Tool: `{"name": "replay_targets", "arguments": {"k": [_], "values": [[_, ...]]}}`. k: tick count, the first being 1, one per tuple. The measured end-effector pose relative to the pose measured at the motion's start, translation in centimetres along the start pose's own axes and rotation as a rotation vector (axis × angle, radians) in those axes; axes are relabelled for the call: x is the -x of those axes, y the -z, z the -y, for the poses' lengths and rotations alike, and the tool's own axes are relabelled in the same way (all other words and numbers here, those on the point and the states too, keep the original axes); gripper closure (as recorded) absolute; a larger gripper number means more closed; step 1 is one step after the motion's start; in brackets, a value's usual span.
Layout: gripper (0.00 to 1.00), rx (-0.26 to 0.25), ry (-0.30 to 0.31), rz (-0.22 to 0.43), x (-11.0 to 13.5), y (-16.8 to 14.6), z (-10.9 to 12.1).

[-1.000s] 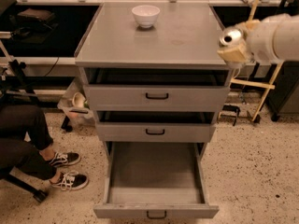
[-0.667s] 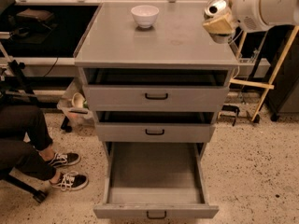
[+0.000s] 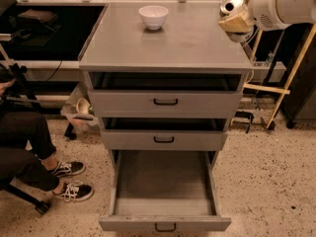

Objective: Pick 7up can from bottom drawer and place on counter

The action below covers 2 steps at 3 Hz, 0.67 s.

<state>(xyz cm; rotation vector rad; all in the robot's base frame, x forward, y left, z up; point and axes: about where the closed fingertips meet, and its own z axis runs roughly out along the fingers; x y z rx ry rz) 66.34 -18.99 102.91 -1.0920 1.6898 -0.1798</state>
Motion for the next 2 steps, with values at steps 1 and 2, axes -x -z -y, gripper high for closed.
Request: {"name": "replay_targets", "arguments": {"k": [1,2], "values": [[1.0,0.038,-0.003,-0.04,-2.4,-4.3,1.6],[1.0,0.198,-0.051,-0.094,-5.2,-13.0,-0.1]]}}
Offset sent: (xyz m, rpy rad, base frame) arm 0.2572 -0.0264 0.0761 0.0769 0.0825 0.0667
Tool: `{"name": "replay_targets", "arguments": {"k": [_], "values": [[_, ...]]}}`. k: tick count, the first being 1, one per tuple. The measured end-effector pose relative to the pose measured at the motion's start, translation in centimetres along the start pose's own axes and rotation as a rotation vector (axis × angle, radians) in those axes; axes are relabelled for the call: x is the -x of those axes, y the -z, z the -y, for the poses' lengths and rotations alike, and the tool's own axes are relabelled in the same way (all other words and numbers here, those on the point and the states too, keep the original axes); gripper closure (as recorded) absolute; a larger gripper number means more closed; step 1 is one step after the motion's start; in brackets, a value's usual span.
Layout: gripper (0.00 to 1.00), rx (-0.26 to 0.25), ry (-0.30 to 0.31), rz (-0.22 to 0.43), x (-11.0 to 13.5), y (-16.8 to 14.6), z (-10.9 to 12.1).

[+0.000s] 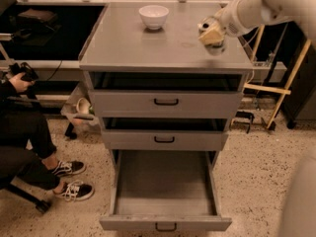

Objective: Pick 7up can from bottom drawer and place on counter

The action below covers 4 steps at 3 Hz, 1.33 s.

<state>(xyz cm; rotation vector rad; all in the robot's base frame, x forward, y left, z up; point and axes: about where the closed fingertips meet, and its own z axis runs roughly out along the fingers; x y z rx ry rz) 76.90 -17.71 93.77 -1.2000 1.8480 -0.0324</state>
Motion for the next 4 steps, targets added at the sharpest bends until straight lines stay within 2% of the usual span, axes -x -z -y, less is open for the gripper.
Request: {"name": "replay_targets", "arguments": {"k": [1,2,4], "values": [[1.0,0.147,-0.067,-0.049,-1.56,-6.17,-1.5],[0.81,0.147,-0.067,-0.049,-1.49,-6.13,-1.45],[0.35,0.148,-0.067,-0.049,-1.49,-6.15,-1.46]]}}
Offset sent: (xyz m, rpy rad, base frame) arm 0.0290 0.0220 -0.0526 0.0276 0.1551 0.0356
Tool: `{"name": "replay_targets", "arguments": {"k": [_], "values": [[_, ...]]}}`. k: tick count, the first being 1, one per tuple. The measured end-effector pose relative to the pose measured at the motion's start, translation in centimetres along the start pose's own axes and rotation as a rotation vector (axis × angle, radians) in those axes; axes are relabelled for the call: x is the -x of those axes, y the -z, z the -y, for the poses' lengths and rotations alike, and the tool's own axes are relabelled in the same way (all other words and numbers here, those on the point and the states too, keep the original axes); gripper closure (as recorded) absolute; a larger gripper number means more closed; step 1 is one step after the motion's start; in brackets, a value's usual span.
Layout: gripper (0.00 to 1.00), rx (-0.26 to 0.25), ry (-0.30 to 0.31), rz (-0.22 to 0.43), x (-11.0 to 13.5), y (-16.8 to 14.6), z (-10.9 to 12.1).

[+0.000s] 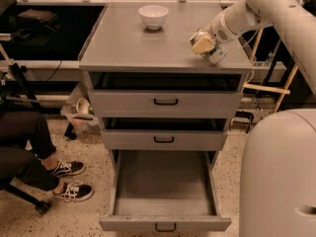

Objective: Pick 7up can from bottom drawer and place on counter

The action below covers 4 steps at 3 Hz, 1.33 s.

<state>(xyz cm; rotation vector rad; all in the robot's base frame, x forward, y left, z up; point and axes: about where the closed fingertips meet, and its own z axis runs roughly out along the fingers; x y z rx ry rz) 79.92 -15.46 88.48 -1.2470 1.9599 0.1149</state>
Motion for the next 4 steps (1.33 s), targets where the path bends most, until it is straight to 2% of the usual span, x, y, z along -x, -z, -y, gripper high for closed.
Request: {"name": "replay_targets", "arguments": {"k": [1,2,3,4], "values": [[0.12,0.0,0.0,0.0,0.0,0.0,0.0],[0.0,0.0,0.0,0.0,0.0,0.0,0.0],[0.0,0.015,0.002,0.004,-0.1,-0.2,-0.3],[0.0,0.076,0.028,0.003,-1.8,4.2,-1.6]]}}
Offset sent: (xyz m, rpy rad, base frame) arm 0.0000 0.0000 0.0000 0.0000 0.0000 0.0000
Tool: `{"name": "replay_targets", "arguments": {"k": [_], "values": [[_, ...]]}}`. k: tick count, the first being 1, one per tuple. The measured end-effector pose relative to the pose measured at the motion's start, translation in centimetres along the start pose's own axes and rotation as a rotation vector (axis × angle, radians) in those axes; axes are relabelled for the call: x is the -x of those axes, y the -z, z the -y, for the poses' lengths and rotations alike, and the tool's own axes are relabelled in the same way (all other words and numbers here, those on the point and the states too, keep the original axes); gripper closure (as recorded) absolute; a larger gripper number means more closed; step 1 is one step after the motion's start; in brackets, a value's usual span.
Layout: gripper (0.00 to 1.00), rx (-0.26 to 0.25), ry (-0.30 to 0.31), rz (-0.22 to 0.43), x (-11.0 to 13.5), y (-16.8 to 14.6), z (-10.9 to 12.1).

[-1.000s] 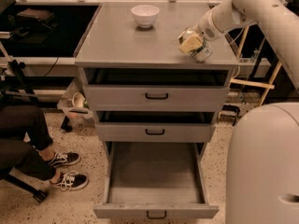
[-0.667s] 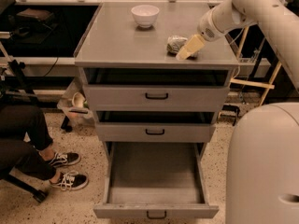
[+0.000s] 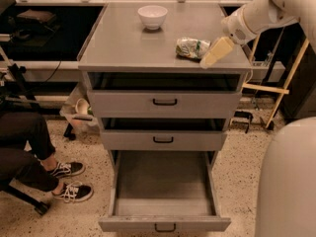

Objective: Pick 7up can from bottom drawer and place on counter

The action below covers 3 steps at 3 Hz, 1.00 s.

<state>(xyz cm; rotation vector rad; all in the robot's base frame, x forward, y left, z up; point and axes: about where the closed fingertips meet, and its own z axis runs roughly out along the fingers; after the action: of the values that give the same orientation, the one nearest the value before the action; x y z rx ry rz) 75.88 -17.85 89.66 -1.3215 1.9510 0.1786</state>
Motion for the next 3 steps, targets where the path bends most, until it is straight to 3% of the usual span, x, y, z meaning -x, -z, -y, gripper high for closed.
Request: {"name": "replay_targets", "arguments": {"k": [1,2,3], "values": [[0.0,0.044,0.002,-0.051,-2.7,7.4,-3.6],[0.0,0.181,-0.054,-0.124,-6.3,10.7,-10.8],[0.0,0.25,-0.081,-0.161,-8.5,9.1,-13.3]]}}
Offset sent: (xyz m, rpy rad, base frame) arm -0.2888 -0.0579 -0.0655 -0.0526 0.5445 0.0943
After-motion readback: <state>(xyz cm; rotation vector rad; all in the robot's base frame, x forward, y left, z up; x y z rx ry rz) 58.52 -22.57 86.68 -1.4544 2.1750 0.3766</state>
